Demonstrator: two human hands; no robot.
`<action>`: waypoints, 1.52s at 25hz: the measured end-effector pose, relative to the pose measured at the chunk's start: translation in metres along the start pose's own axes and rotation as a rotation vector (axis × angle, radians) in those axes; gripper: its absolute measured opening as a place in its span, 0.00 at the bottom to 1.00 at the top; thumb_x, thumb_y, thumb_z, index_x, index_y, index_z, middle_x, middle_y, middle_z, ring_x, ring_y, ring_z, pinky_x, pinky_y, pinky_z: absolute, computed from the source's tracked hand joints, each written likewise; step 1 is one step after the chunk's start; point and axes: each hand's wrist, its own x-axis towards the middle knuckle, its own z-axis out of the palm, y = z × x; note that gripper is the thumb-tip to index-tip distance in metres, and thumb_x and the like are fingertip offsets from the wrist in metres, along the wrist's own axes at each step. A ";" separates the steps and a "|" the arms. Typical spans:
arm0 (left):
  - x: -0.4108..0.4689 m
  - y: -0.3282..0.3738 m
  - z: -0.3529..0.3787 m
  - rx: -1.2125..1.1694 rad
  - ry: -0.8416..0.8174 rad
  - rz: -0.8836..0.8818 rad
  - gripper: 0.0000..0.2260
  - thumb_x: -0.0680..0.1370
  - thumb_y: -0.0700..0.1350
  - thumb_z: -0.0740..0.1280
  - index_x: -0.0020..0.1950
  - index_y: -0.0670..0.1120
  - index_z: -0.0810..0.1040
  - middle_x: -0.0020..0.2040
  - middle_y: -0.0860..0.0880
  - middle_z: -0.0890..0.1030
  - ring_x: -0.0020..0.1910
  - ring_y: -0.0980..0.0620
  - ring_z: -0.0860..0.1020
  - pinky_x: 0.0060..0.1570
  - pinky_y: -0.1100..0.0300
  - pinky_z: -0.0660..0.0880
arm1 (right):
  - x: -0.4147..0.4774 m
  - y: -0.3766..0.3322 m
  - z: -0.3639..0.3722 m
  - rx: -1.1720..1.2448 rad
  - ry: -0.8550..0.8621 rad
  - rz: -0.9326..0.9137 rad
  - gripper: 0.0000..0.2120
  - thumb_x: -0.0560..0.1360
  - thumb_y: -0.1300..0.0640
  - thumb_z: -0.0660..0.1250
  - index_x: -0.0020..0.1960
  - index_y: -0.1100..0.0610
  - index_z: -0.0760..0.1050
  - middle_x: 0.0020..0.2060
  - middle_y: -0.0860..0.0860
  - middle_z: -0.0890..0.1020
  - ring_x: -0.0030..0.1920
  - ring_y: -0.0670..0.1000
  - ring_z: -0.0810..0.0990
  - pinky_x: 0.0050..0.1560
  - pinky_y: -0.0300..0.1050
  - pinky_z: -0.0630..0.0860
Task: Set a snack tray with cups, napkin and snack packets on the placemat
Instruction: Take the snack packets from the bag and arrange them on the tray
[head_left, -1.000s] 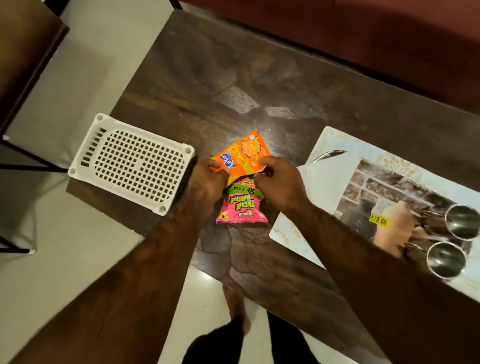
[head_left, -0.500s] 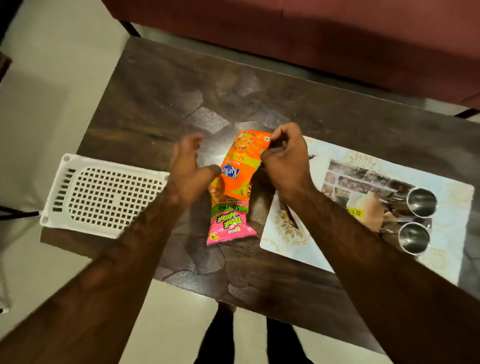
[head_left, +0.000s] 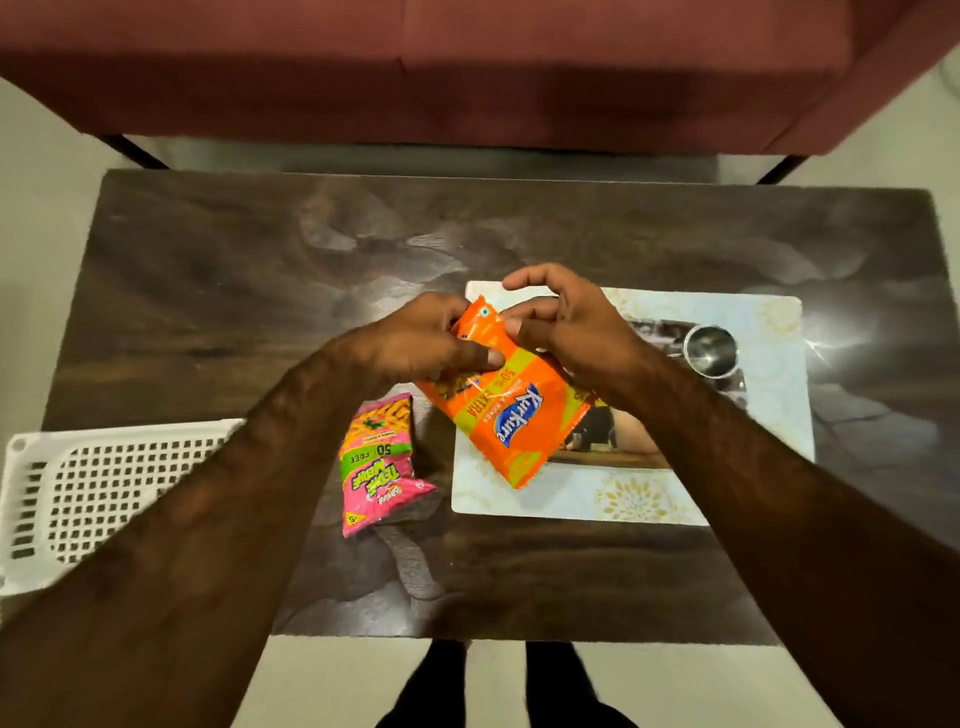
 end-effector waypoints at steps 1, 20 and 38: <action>0.007 -0.001 0.009 -0.075 0.030 -0.019 0.06 0.75 0.40 0.75 0.48 0.48 0.81 0.41 0.50 0.85 0.34 0.58 0.83 0.30 0.66 0.77 | -0.002 0.004 -0.012 -0.008 0.032 0.028 0.18 0.79 0.68 0.70 0.68 0.60 0.74 0.51 0.62 0.87 0.38 0.49 0.85 0.37 0.41 0.83; 0.095 0.006 0.090 -0.595 0.511 -0.302 0.11 0.85 0.44 0.59 0.46 0.48 0.77 0.41 0.48 0.82 0.39 0.49 0.82 0.39 0.56 0.79 | 0.017 0.081 -0.101 -0.243 0.404 0.396 0.08 0.81 0.61 0.67 0.59 0.55 0.78 0.61 0.54 0.85 0.53 0.56 0.86 0.47 0.54 0.86; 0.118 -0.002 0.086 -0.028 0.614 -0.301 0.07 0.79 0.41 0.68 0.55 0.46 0.82 0.55 0.41 0.85 0.51 0.41 0.85 0.52 0.45 0.84 | 0.013 0.079 -0.067 -0.866 0.311 0.359 0.34 0.74 0.56 0.73 0.75 0.62 0.63 0.62 0.59 0.82 0.62 0.63 0.83 0.58 0.56 0.80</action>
